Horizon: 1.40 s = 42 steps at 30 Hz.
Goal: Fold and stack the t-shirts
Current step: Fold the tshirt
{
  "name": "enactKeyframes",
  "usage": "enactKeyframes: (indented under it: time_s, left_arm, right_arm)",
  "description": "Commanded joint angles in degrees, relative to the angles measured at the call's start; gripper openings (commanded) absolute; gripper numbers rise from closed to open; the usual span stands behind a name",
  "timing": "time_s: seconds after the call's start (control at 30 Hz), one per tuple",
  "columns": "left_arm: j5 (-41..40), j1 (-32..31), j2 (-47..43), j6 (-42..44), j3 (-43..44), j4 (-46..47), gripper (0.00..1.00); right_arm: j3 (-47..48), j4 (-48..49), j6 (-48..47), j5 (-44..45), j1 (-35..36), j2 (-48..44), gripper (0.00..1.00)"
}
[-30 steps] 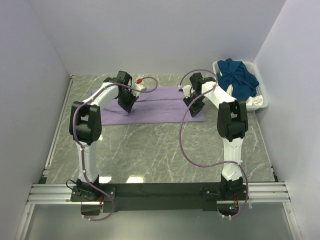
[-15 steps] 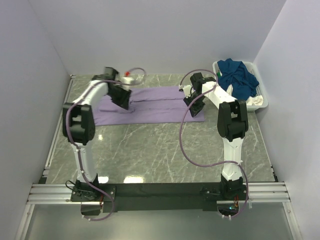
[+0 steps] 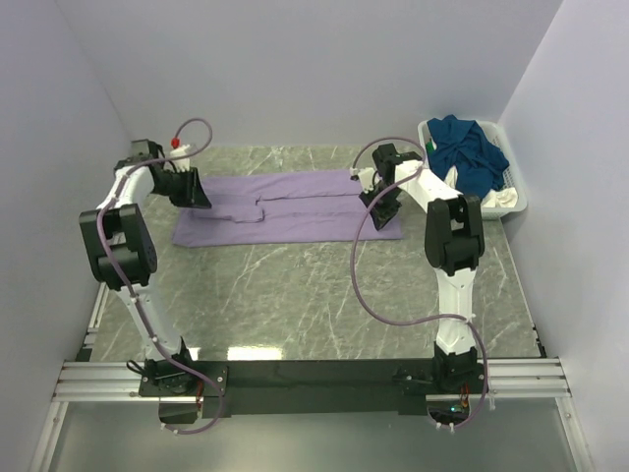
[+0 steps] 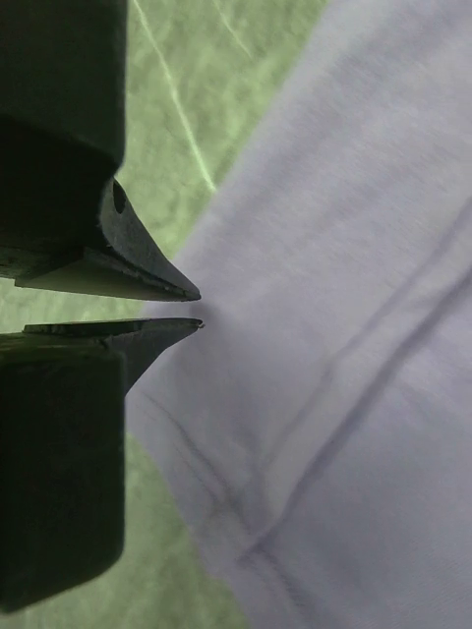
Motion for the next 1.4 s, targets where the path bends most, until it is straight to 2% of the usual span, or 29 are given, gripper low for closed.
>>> enactKeyframes:
  time_s: [0.0, 0.23, 0.33, 0.5, 0.6, 0.7, 0.73, 0.8, 0.87, 0.97, 1.03, 1.1, 1.2, 1.37]
  left_arm:
    - [1.6, -0.9, 2.3, -6.9, -3.5, 4.4, 0.31]
    - [-2.2, -0.5, 0.6, -9.3, -9.7, 8.3, 0.31]
    - [-2.1, 0.4, -2.3, -9.5, -12.2, 8.7, 0.31]
    - [-2.0, 2.7, -7.4, -9.9, -14.8, 8.2, 0.32]
    - [-2.4, 2.7, -10.8, -9.4, -17.4, 8.7, 0.36]
    - [-4.1, 2.5, -13.7, -10.5, -21.0, 10.7, 0.38]
    - [-5.6, 1.9, -13.9, -11.3, -21.7, 10.7, 0.36]
    - [-7.0, 1.4, -13.8, -12.0, -22.4, 10.8, 0.31]
    - [-10.0, 0.3, -13.7, -15.3, -23.2, 12.7, 0.28]
    - [-13.6, -1.8, -13.2, -18.6, -23.2, 15.8, 0.22]
    - [-16.6, -3.1, -12.3, -20.1, -22.9, 17.2, 0.19]
    - [-19.0, -3.7, -10.8, -20.8, -21.8, 18.3, 0.16]
    - [-21.4, -4.5, -7.0, -21.6, -19.0, 18.3, 0.12]
    - [-25.3, -5.8, -0.1, -21.4, -11.5, 14.7, 0.08]
  right_arm:
    - [3.9, 0.1, 0.3, 0.6, -0.5, 3.9, 0.20]
    - [3.0, -2.8, 0.3, 1.1, -0.1, 5.1, 0.15]
    - [-1.8, -5.1, -0.4, 0.7, 1.2, 2.6, 0.12]
    - [-18.6, -5.1, -1.9, -2.8, 4.6, -5.3, 0.10]
    - [-28.3, -5.6, -3.2, -9.7, 9.3, -10.4, 0.07]
    - [-34.0, -7.2, -5.8, -18.6, 15.0, -16.9, 0.07]
    - [-32.9, -7.9, -6.0, -22.3, 15.0, -19.3, 0.08]
    - [-30.1, -8.6, -4.9, -22.5, 12.2, -20.9, 0.09]
    - [-23.2, -9.3, -4.5, -21.8, 7.1, -21.1, 0.11]
    - [-14.2, -8.7, -2.3, -18.1, 2.9, -18.2, 0.12]
    - [-9.8, -6.8, -0.7, -10.9, 0.4, -14.9, 0.12]
    - [-7.8, -5.8, -0.4, -4.9, -0.7, -11.3, 0.11]
    - [-5.1, -4.9, -0.1, -0.5, -0.8, -7.3, 0.09]
    - [-4.6, -4.4, 0.3, 2.0, -0.9, -4.0, 0.08]
